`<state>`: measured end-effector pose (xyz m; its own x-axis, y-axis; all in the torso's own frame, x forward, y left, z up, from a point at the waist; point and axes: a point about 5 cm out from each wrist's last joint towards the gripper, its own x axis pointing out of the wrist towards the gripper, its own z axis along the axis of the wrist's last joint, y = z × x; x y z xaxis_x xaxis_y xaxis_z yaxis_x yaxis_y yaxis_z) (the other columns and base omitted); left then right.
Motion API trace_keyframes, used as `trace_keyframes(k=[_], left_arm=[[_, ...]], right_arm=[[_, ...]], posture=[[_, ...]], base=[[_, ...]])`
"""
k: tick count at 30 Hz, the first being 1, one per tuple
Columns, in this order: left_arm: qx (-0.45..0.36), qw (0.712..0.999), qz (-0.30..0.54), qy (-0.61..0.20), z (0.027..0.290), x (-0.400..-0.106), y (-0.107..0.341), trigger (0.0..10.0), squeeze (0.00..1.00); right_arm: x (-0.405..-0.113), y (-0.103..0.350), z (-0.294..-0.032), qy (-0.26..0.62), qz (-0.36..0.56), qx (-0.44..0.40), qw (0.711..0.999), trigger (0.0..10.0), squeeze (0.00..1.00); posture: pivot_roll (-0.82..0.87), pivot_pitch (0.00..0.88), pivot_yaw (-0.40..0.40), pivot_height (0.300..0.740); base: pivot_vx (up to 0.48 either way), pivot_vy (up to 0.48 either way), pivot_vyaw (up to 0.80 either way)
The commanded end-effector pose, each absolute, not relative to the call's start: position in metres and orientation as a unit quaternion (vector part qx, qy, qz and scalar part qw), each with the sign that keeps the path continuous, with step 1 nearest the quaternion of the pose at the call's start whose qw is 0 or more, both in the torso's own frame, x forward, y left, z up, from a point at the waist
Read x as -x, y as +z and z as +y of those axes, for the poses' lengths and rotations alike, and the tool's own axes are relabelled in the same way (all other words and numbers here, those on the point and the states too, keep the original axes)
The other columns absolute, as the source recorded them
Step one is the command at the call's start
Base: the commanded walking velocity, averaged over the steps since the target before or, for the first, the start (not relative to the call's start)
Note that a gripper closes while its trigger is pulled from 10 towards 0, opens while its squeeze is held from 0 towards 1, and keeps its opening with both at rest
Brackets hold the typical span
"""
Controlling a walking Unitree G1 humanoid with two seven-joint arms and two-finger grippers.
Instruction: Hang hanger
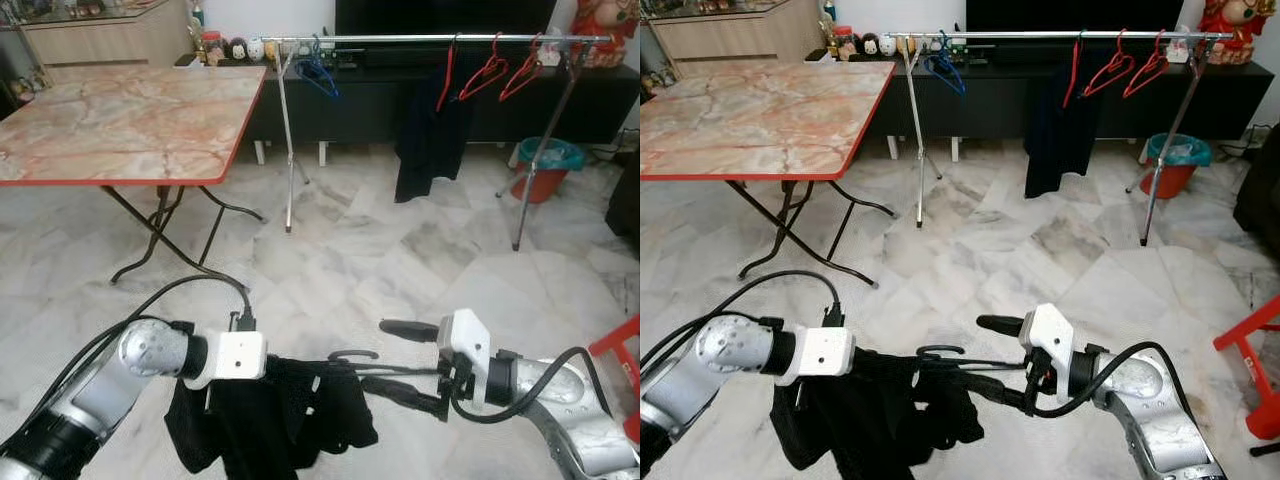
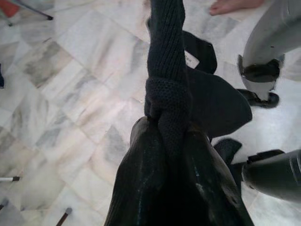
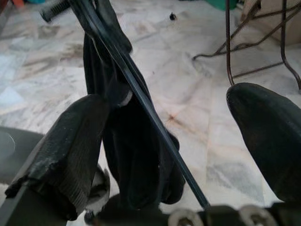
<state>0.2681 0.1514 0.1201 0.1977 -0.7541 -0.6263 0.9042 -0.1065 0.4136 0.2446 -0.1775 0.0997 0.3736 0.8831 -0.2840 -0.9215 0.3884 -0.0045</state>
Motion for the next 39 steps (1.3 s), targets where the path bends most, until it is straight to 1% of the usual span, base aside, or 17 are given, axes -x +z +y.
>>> trace_keyframes(k=[1, 3, 6, 9, 12, 16, 20, 21, 27, 28, 29, 30, 31, 39], left_arm=[[-0.414, 0.64, 0.087, -0.641, 0.146, -0.269, 0.132, 10.0, 0.0], [-0.412, 0.626, 0.082, -0.657, 0.139, -0.268, 0.137, 10.0, 0.0], [-0.411, 0.623, 0.079, -0.661, 0.136, -0.268, 0.139, 10.0, 0.0], [-0.414, 0.61, 0.078, -0.671, 0.132, -0.266, 0.141, 10.0, 0.0], [-0.414, 0.603, 0.074, -0.678, 0.128, -0.265, 0.143, 10.0, 0.0], [-0.414, 0.603, 0.068, -0.679, 0.123, -0.266, 0.145, 10.0, 0.0], [-0.415, 0.601, 0.062, -0.68, 0.12, -0.267, 0.146, 10.0, 0.0], [-0.414, 0.602, 0.057, -0.68, 0.117, -0.268, 0.147, 10.0, 0.0], [-0.412, 0.6, 0.047, -0.684, 0.112, -0.268, 0.15, 10.0, 0.0], [-0.412, 0.601, 0.047, -0.683, 0.112, -0.268, 0.15, 10.0, 0.0], [-0.412, 0.601, 0.047, -0.683, 0.112, -0.268, 0.15, 10.0, 0.0], [-0.413, 0.601, 0.045, -0.683, 0.111, -0.268, 0.15, 10.0, 0.0], [-0.413, 0.601, 0.044, -0.682, 0.111, -0.268, 0.15, 10.0, 0.0], [-0.412, 0.601, 0.04, -0.684, 0.108, -0.268, 0.149, 10.0, 0.0]], right_arm=[[-0.249, 0.099, -0.178, 0.547, 0.121, 0.104, 0.822, 10.0, 0.0], [-0.249, 0.098, -0.176, 0.56, 0.125, 0.11, 0.811, 10.0, 0.0], [-0.249, 0.097, -0.176, 0.564, 0.126, 0.11, 0.809, 10.0, 0.0], [-0.251, 0.096, -0.177, 0.569, 0.13, 0.118, 0.804, 10.0, 0.0], [-0.248, 0.097, -0.176, 0.59, 0.134, 0.111, 0.788, 10.0, 0.0], [-0.245, 0.094, -0.175, 0.605, 0.145, 0.114, 0.774, 10.0, 0.0], [-0.244, 0.093, -0.175, 0.61, 0.146, 0.112, 0.771, 10.0, 0.0], [-0.243, 0.092, -0.174, 0.616, 0.148, 0.109, 0.766, 10.0, 0.0], [-0.247, 0.089, -0.173, 0.607, 0.143, 0.111, 0.774, 10.0, 0.0], [-0.248, 0.089, -0.172, 0.604, 0.143, 0.109, 0.776, 8.9, 0.0], [-0.248, 0.089, -0.172, 0.604, 0.143, 0.109, 0.776, 8.9, 0.0], [-0.249, 0.089, -0.172, 0.604, 0.144, 0.107, 0.776, 2.1, 0.0], [-0.249, 0.089, -0.172, 0.605, 0.144, 0.106, 0.776, 0.0, 0.0], [-0.248, 0.088, -0.172, 0.608, 0.143, 0.106, 0.773, 0.0, 0.0]], posture=[[0.07, 0.0, 0.023, 0.74], [0.07, 0.0, 0.023, 0.74], [0.07, 0.0, 0.023, 0.74], [0.07, 0.0, 0.019, 0.74], [0.07, 0.0, 0.015, 0.74], [0.07, 0.0, 0.013, 0.74], [0.07, 0.0, 0.01, 0.74], [0.07, 0.0, 0.008, 0.74], [0.08, 0.0, 0.006, 0.74], [0.08, 0.0, 0.006, 0.74], [0.08, 0.0, 0.006, 0.74], [0.08, 0.0, 0.006, 0.74], [0.08, 0.0, 0.005, 0.74], [0.08, 0.0, 0.004, 0.74]], base=[[0.0, 0.0, 0.0], [0.0, 0.0, 0.0], [0.0, 0.0, 0.0], [0.0, 0.0, 0.0], [0.0, 0.0, 0.0], [0.0, 0.0, 0.0], [0.0, 0.0, 0.0], [0.0, 0.0, 0.0], [0.0, 0.0, 0.0], [0.0, 0.0, 0.0], [0.0, 0.0, 0.0], [0.0, 0.0, 0.0], [0.0, 0.0, 0.0], [0.0, 0.0, 0.0]])
